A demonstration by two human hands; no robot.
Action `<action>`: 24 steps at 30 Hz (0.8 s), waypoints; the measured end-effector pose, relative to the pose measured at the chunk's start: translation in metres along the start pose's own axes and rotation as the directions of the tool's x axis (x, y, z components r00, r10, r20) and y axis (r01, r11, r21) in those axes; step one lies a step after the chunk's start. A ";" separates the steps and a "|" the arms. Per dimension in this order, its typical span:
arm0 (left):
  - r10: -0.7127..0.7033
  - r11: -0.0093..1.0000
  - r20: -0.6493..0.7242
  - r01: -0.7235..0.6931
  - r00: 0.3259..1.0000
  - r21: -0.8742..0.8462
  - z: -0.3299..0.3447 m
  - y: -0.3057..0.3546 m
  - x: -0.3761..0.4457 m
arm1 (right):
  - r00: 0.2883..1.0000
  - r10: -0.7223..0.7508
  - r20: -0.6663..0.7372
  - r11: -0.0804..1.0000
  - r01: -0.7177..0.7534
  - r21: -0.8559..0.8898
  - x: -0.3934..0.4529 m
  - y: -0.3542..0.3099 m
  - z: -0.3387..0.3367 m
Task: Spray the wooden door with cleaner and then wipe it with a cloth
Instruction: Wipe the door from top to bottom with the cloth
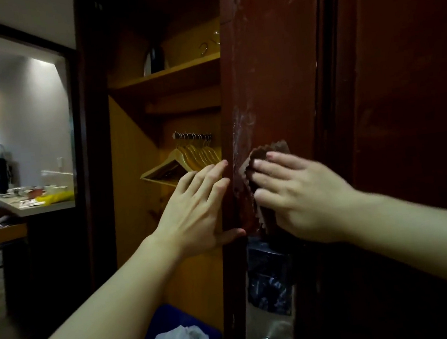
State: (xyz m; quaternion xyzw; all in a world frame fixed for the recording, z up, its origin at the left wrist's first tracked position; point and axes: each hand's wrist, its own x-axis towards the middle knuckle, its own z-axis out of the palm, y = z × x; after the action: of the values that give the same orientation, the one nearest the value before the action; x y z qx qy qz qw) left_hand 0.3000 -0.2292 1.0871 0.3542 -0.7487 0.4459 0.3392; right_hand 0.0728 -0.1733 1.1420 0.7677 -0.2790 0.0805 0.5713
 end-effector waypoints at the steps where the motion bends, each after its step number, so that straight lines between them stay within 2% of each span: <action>1: 0.007 1.000 0.002 -0.007 1.000 0.010 -0.001 -0.001 0.000 | 0.999 0.024 -0.025 1.000 -0.025 -0.015 0.010 0.013 -0.005; 3: 0.023 0.999 0.000 -0.023 1.000 0.025 -0.002 -0.004 0.002 | 0.988 0.130 -0.080 0.990 -0.135 -0.051 0.034 0.043 -0.017; 5: 0.047 0.998 0.012 -0.047 0.999 0.042 -0.003 -0.008 0.002 | 0.975 0.207 -0.078 0.972 -0.214 -0.095 0.052 0.064 -0.027; 8: 0.053 0.996 0.036 -0.055 0.998 0.066 -0.004 -0.012 0.003 | 0.962 0.269 -0.055 0.955 -0.274 -0.117 0.061 0.057 -0.025; 10: 0.045 0.995 0.054 -0.050 0.998 0.088 -0.005 -0.013 0.002 | 0.975 0.217 -0.035 0.972 -0.220 -0.088 0.049 0.032 -0.017; 13: 0.040 0.994 0.067 -0.047 0.997 0.100 -0.008 -0.013 0.001 | 0.999 0.043 0.028 0.999 -0.043 0.005 0.009 -0.013 0.000; 16: 0.039 0.991 0.064 -0.047 0.997 0.124 -0.012 -0.014 -0.003 | 0.998 -0.047 0.040 0.998 0.046 0.032 -0.001 -0.019 0.004; 19: 0.027 0.992 0.040 -0.031 0.999 0.118 -0.012 -0.014 -0.003 | 0.996 0.080 -0.034 0.996 -0.081 -0.022 0.033 0.018 -0.007; 22: 0.016 0.996 0.067 -0.022 0.998 0.088 -0.011 -0.009 0.002 | 0.975 0.220 -0.019 0.973 -0.221 -0.061 0.060 0.048 -0.023; 24: 0.022 0.997 0.073 -0.027 0.997 0.076 -0.011 -0.005 0.006 | 0.970 0.241 -0.017 0.968 -0.242 -0.064 0.060 0.040 -0.021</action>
State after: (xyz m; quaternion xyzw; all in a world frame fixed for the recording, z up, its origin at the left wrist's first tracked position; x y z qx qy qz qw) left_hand 0.3035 -0.2224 1.0982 0.3735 -0.7472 0.4653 0.2928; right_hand 0.1061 -0.1817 1.2092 0.7084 -0.3704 0.1435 0.5835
